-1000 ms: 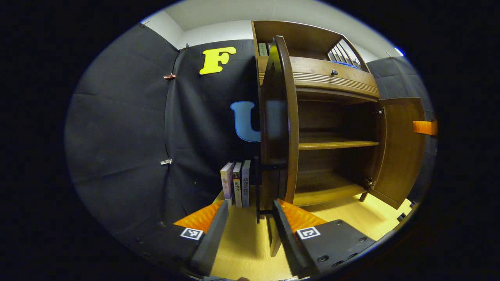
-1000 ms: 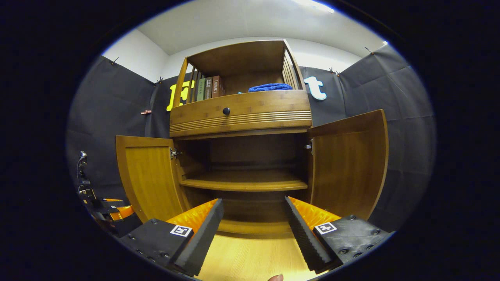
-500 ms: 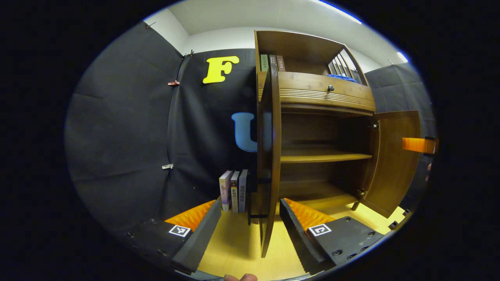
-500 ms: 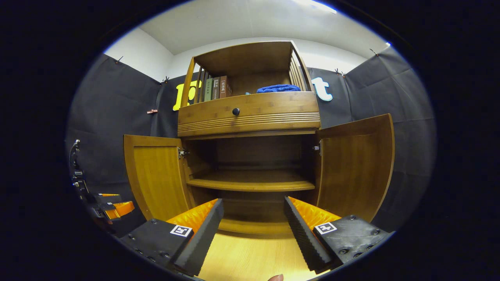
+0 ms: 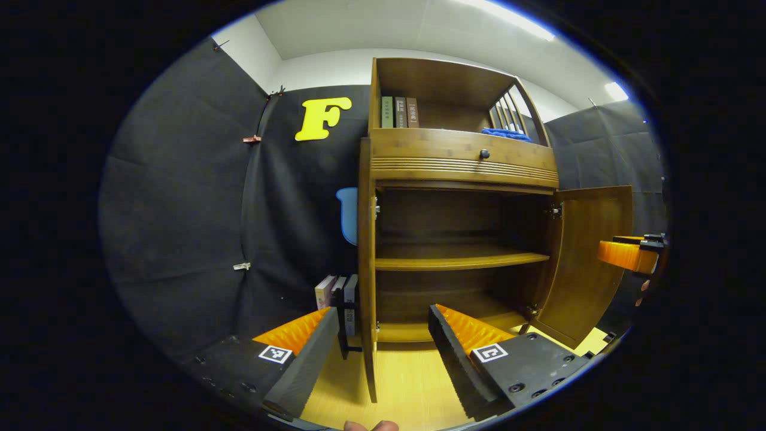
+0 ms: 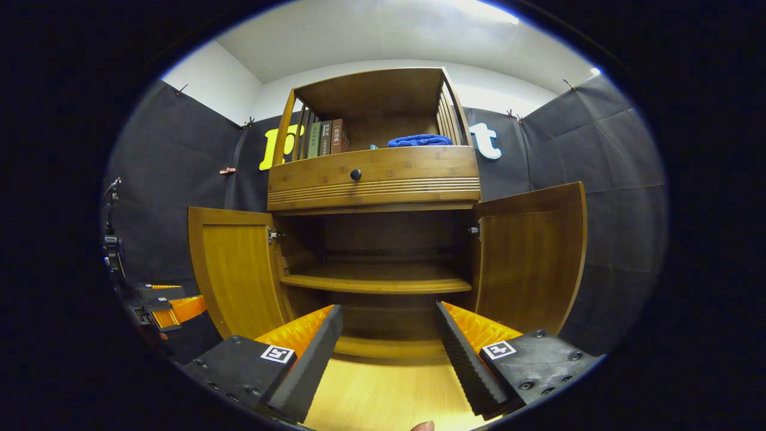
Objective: Open the right door of the double-door shoe cabinet with the right hand, and open the left door with the left hand.
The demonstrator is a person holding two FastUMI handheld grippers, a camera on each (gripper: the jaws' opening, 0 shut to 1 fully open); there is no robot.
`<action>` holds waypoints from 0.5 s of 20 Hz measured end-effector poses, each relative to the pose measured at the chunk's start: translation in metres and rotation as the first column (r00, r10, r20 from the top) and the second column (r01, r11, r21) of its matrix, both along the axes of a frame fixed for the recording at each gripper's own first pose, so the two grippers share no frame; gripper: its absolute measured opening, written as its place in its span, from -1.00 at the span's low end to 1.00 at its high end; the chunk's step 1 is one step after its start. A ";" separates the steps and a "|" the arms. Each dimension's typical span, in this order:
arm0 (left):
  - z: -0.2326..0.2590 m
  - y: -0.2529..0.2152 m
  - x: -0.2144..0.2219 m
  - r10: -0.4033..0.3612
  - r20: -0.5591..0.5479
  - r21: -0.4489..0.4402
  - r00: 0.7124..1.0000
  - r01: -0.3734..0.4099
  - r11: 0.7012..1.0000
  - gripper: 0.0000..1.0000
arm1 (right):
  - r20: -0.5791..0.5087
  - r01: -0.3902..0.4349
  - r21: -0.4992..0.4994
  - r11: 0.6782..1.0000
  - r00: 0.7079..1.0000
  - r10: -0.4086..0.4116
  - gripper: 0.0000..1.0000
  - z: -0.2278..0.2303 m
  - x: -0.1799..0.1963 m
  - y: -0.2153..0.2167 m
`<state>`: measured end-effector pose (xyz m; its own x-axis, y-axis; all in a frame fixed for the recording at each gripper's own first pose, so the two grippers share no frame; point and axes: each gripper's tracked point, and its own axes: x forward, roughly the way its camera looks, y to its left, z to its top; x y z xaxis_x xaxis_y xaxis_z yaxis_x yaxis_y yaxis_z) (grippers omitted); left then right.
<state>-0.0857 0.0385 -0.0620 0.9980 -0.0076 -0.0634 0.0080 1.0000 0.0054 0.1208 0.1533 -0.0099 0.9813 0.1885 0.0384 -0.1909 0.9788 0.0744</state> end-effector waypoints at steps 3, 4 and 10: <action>-0.002 -0.015 -0.001 -0.030 -0.009 0.018 1.000 0.030 0.999 0.88 | -0.004 0.010 -0.001 1.000 1.000 -0.010 0.95 -0.002 -0.002 -0.004; -0.002 -0.018 -0.001 -0.036 -0.009 0.020 0.999 0.036 0.999 0.88 | -0.003 0.015 -0.005 1.000 1.000 -0.015 0.95 -0.002 -0.004 -0.006; 0.007 -0.030 0.001 -0.055 0.010 0.049 0.998 0.054 0.997 0.86 | 0.003 0.058 -0.031 0.998 0.998 -0.058 0.95 -0.004 -0.006 -0.021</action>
<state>-0.0844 0.0085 -0.0546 0.9968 -0.0593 -0.0537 0.0622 0.9966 0.0543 0.1145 0.1326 -0.0140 0.9905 0.1327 0.0352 -0.1341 0.9900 0.0431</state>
